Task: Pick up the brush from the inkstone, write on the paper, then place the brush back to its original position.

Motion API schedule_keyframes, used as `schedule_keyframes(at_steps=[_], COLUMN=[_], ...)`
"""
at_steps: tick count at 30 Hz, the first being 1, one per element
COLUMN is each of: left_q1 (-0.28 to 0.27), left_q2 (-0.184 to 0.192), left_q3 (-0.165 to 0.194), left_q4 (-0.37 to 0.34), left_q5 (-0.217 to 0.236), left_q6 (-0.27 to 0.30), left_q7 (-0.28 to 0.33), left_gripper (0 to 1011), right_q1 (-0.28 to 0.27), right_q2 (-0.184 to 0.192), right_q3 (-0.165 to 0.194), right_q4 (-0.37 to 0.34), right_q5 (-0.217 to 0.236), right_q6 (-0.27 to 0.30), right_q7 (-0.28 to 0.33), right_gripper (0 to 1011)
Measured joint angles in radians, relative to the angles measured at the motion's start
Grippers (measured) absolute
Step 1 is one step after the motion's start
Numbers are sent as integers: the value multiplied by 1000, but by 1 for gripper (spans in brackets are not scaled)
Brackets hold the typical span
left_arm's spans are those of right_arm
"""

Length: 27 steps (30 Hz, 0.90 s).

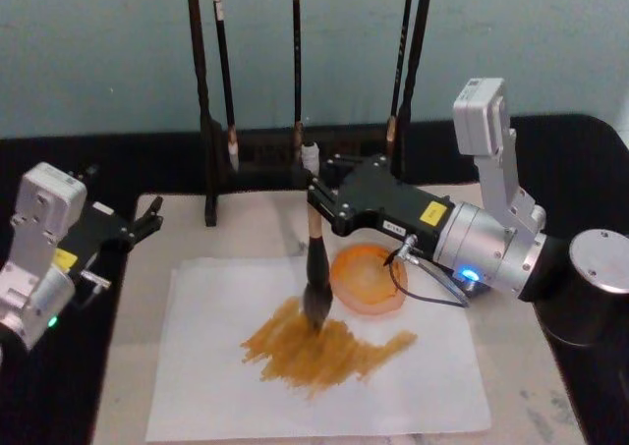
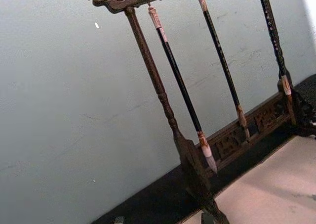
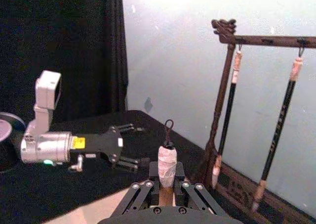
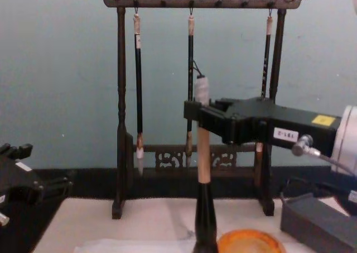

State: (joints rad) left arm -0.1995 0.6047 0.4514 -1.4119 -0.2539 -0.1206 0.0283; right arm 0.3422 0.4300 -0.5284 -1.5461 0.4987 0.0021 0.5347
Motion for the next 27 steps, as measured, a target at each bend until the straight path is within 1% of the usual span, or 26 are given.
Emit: schedule_keyframes(at_steps=[6, 12, 20, 27], left_q1=[0, 0, 0, 0], left_q2=[0, 0, 0, 0], left_q3=[0, 0, 0, 0], left_q4=[0, 0, 0, 0], left_q5=[0, 0, 0, 0], left_q6=[0, 0, 0, 0], left_q7=[0, 0, 0, 0], left_gripper=[1010, 1010, 1010, 1010], right_q1=[-6, -11, -13, -13], right_q2=[-12, -27, -38, -41], right_q3=[1, -9, -38, -50], right_q4=[-24, -42, -40, -24], right_q5=[15, 39, 62, 69], right_q6=[-5, -7, -1, 1], right_q7=[13, 31, 50, 54], right_gripper=[163, 163, 163, 163])
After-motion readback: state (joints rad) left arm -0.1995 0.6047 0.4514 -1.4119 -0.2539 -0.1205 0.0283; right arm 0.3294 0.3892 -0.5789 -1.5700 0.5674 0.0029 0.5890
